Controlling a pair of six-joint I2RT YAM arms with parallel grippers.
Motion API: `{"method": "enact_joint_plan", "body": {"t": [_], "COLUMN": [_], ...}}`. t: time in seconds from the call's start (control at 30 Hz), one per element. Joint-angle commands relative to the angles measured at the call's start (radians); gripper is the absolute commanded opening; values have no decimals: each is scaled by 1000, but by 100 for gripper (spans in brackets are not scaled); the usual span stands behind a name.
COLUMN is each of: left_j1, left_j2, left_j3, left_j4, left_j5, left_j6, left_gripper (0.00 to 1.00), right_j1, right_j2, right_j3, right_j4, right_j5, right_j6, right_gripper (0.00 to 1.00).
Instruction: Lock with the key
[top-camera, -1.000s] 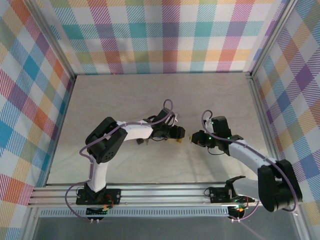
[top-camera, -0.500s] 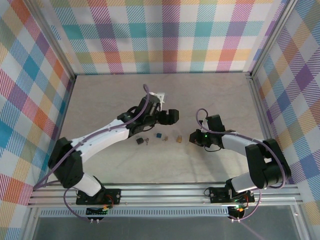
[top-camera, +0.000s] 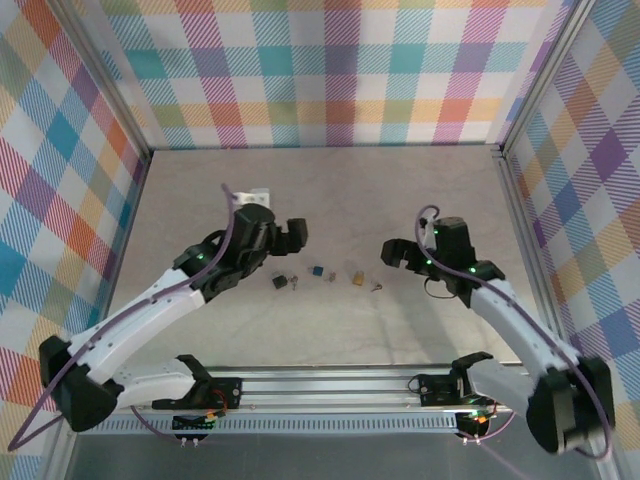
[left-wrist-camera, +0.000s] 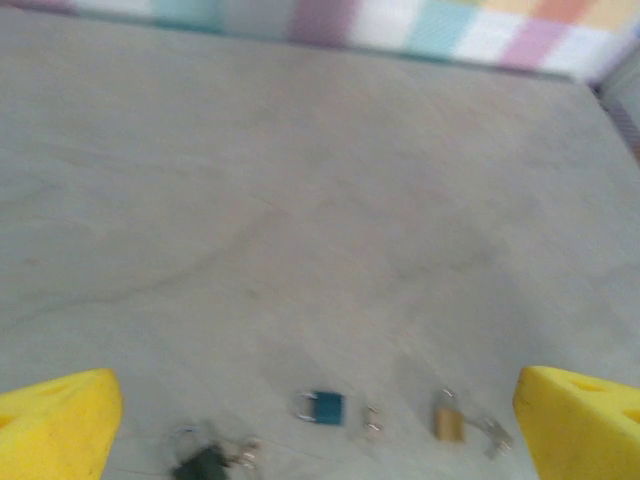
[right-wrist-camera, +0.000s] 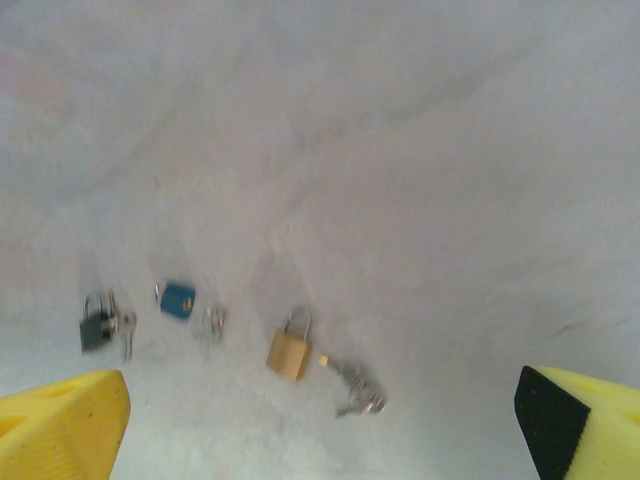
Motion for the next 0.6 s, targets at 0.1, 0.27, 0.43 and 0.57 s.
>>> {"method": "enact_joint_plan", "body": {"t": [0.1,0.27,0.43,0.57], "left_j1": [152,330,470,613], "left_j2": [-146,-204,-105,-4], "left_j3": [-193,-364,-485,-564], "left_j4": [33,207,437,660], "left_j5": [-209,-218,-153,39], "left_j6": [92,155,191,211], "left_gripper": [100,100,100,100], "right_j1": [-12,-35,-108,-127], "right_j2": [-237,-200,150,457], "right_j3": [-173,-356,-362,-367], "right_j4": [224,663,988,1272], "right_j5": [424,600,542,541], "right_j6": [-232,-393,-467,-482], "right_gripper": [99,99,99,99]}}
